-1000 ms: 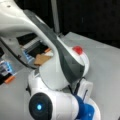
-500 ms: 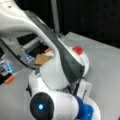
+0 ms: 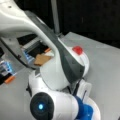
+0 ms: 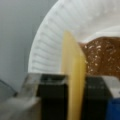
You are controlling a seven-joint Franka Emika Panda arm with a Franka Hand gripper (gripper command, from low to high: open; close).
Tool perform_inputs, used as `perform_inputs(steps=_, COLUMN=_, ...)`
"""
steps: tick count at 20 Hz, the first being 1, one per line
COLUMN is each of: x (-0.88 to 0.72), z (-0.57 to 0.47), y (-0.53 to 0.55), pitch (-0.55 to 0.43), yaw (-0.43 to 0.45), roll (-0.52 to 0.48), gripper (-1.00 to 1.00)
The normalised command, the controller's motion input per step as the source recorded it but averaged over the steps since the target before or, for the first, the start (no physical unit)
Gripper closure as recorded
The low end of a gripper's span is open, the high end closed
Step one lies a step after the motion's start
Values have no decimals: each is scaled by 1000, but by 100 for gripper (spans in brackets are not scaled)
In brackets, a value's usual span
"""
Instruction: Ingredient selection for cheeseburger or sandwich
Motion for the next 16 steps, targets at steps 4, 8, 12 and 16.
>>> perform_inputs(steps=4, x=-136, z=-185, y=10, pitch=-29, yaw=45, roll=-298, gripper=100)
perform_inputs(steps=8, x=-142, z=-102, y=17, pitch=-29, yaw=53, roll=-288, gripper=100)
perform_inputs(steps=12, x=-130, z=-34, y=26, pitch=-38, yaw=60, roll=-267, gripper=100)
perform_inputs(steps=16, x=-173, z=-45, y=9, pitch=-45, yaw=70, roll=-264, gripper=100)
